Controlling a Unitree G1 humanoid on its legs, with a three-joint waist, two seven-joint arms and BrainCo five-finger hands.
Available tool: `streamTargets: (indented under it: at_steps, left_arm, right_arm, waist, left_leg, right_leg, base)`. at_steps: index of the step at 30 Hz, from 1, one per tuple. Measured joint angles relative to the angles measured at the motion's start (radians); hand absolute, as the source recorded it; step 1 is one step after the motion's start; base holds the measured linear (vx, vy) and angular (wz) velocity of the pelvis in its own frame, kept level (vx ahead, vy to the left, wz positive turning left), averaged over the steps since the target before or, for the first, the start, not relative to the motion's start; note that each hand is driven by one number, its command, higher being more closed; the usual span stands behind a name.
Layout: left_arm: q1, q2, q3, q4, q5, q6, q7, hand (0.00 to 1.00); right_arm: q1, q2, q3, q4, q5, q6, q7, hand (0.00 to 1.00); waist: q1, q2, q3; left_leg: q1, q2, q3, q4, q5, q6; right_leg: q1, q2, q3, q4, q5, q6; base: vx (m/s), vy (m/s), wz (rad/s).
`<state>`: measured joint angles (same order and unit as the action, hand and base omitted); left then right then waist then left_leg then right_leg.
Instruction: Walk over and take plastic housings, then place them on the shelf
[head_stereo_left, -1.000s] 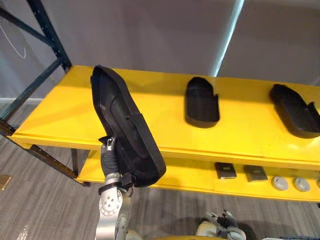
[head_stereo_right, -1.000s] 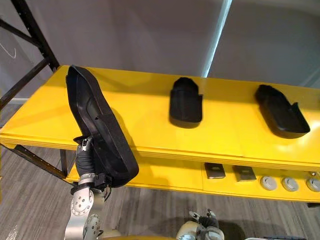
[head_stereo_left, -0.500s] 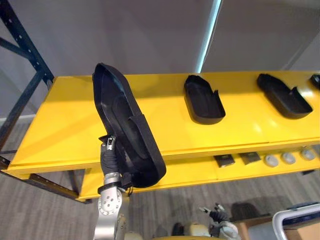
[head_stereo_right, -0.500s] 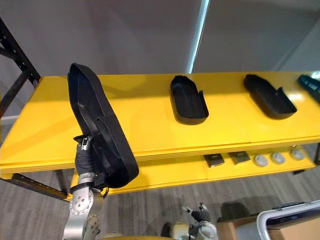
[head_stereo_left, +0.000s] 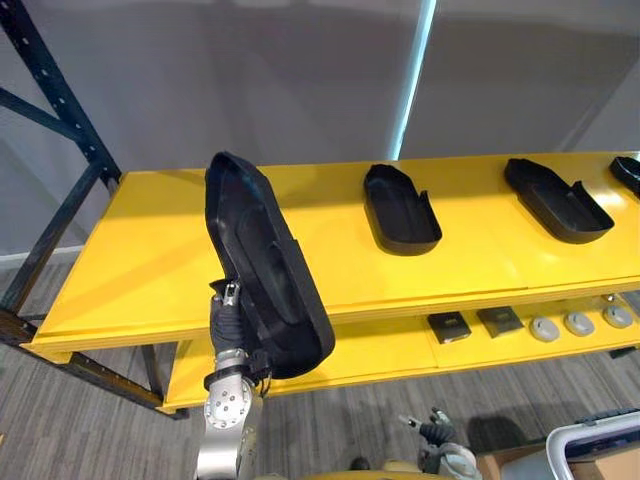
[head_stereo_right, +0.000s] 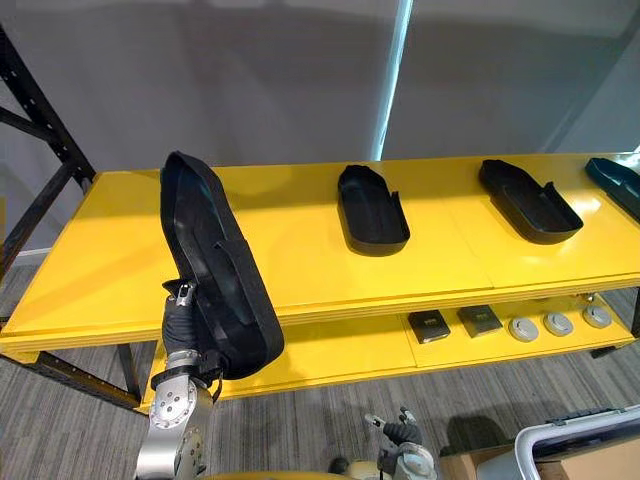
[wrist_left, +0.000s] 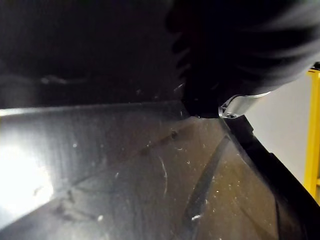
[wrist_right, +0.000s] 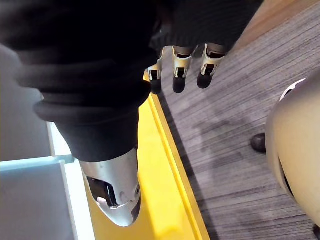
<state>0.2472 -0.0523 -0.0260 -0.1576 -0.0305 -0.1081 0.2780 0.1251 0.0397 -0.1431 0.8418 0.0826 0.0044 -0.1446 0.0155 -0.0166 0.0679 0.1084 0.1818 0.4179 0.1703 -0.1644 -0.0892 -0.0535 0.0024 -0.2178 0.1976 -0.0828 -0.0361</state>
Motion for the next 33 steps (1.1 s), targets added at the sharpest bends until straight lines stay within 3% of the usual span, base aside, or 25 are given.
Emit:
streamTargets:
  at_steps: [5,9,10,12,16,21,27,28,33]
  left_arm:
    - [-0.096,0.07,0.087,0.06,0.116,0.07,0.054,1.0]
    - [-0.212,0.132,0.127,0.097,0.165,0.095,0.073,1.0]
    - [-0.256,0.153,0.139,0.115,0.186,0.098,0.073,1.0]
    - [-0.314,0.178,0.144,0.159,0.209,0.102,0.073,1.0]
    - [-0.431,0.266,0.155,0.342,0.25,0.14,0.073,1.0]
    - [-0.532,0.325,0.157,0.536,0.292,0.181,0.071,1.0]
    - [-0.628,0.399,0.158,0.704,0.324,0.193,0.069,1.0]
    - [-0.638,0.413,0.159,0.721,0.329,0.193,0.067,0.0]
    - [-0.691,0.431,0.191,0.803,0.356,0.201,0.051,0.0]
  right_arm:
    - [0.026,-0.007,0.0,0.0,-0.016,0.0,0.02,0.0]
    - [0.038,-0.015,-0.001,0.005,-0.025,0.001,0.031,0.0]
    - [0.042,-0.02,-0.001,0.015,-0.035,0.002,0.04,0.0]
    - [0.051,-0.024,-0.004,0.018,-0.04,0.003,0.042,0.0]
    - [0.057,-0.03,-0.005,0.017,-0.048,0.002,0.057,0.0]
    - [0.056,-0.038,-0.004,0.018,-0.054,-0.001,0.06,0.0]
    - [0.056,-0.042,-0.003,0.019,-0.054,-0.009,0.061,0.0]
    - [0.056,-0.044,-0.003,0.021,-0.054,-0.018,0.061,0.0]
    - [0.04,-0.046,-0.003,0.042,-0.054,-0.031,0.062,0.0]
  waist:
    - [0.0,-0.002,-0.037]
    - [-0.001,0.003,-0.045]
    - [-0.004,-0.01,-0.054]
    - [-0.005,0.001,-0.048]
    - [-0.028,-0.001,-0.055]
    - [-0.03,0.0,-0.055]
    - [-0.032,0.0,-0.052]
    - [-0.032,0.0,-0.051]
    - [-0.035,-0.003,-0.041]
  left_leg:
    - [-0.007,-0.019,-0.007,-0.031,0.013,0.007]
    - [-0.018,-0.028,-0.012,-0.05,0.024,0.007]
    - [-0.023,-0.032,-0.018,-0.059,0.029,0.008]
    - [-0.028,-0.038,-0.028,-0.072,0.037,0.007]
    - [-0.023,-0.06,-0.041,-0.137,0.077,0.009]
    - [-0.028,-0.058,-0.059,-0.14,0.077,0.009]
    - [-0.053,-0.065,-0.06,-0.142,0.085,0.016]
    - [-0.062,-0.067,-0.06,-0.146,0.09,0.017]
    - [-0.064,-0.083,-0.078,-0.196,0.127,0.019]
  right_leg:
    - [0.027,-0.002,-0.001,-0.099,0.062,0.005]
    - [0.029,-0.002,-0.003,-0.138,0.085,0.01]
    - [0.029,-0.002,-0.007,-0.153,0.092,0.009]
    - [0.03,-0.002,-0.015,-0.168,0.098,0.01]
    - [0.028,0.001,-0.026,-0.205,0.114,0.01]
    - [0.029,0.008,-0.019,-0.231,0.131,0.0]
    - [0.009,0.011,0.006,-0.245,0.157,-0.001]
    - [0.0,0.011,0.013,-0.245,0.163,-0.002]
    - [-0.022,0.008,0.036,-0.253,0.172,0.001]
  base:
    - [-0.06,0.053,0.03]
    - [-0.02,0.026,0.05]
    - [0.01,0.017,0.11]
    - [0.02,0.01,0.13]
    - [0.05,0.013,0.1]
    - [0.02,0.008,0.02]
    - [-0.05,0.027,-0.01]
    - [-0.08,0.031,-0.01]
    - [-0.07,0.014,0.03]
